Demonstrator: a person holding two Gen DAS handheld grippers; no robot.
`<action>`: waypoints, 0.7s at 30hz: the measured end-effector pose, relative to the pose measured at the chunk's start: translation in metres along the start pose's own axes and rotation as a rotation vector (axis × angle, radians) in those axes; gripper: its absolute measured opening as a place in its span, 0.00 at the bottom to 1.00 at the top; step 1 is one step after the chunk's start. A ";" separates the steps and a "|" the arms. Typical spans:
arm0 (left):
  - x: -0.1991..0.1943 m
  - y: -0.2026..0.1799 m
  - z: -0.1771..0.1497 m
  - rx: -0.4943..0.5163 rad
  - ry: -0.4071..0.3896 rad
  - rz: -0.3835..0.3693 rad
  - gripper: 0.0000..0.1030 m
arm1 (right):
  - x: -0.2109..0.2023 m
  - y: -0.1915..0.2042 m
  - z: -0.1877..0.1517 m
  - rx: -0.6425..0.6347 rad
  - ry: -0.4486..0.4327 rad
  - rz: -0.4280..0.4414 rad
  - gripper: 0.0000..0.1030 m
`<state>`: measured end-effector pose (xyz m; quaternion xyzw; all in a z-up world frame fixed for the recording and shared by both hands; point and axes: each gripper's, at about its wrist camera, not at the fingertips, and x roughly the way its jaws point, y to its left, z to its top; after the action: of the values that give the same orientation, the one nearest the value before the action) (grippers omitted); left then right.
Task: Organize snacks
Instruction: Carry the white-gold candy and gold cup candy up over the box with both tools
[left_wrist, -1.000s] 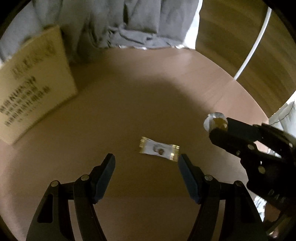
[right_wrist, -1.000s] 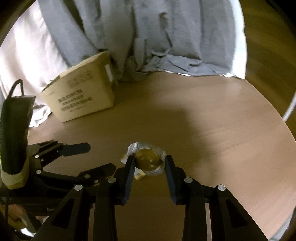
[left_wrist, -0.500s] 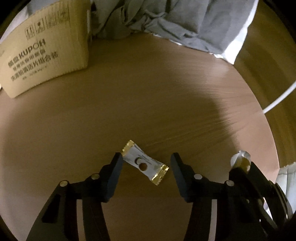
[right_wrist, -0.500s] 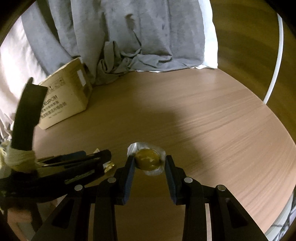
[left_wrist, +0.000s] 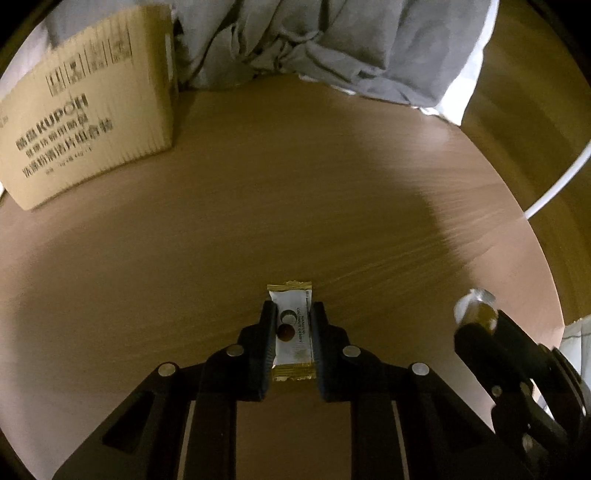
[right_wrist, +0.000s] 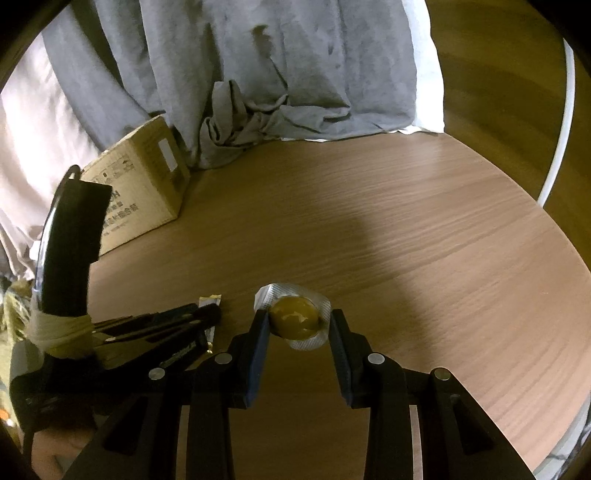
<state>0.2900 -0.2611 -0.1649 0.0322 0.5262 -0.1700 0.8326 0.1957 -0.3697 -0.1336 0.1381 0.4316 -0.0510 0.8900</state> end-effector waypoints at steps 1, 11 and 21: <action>-0.005 0.001 0.000 0.007 -0.011 -0.006 0.19 | 0.000 0.000 0.000 -0.002 0.000 0.006 0.33; -0.056 0.018 0.000 0.052 -0.134 -0.033 0.19 | -0.012 0.018 0.007 -0.035 -0.028 0.056 0.33; -0.118 0.061 0.006 0.046 -0.291 -0.002 0.19 | -0.029 0.068 0.026 -0.110 -0.099 0.131 0.33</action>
<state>0.2689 -0.1758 -0.0649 0.0259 0.3961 -0.1857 0.8989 0.2118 -0.3132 -0.0819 0.1142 0.3794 0.0246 0.9178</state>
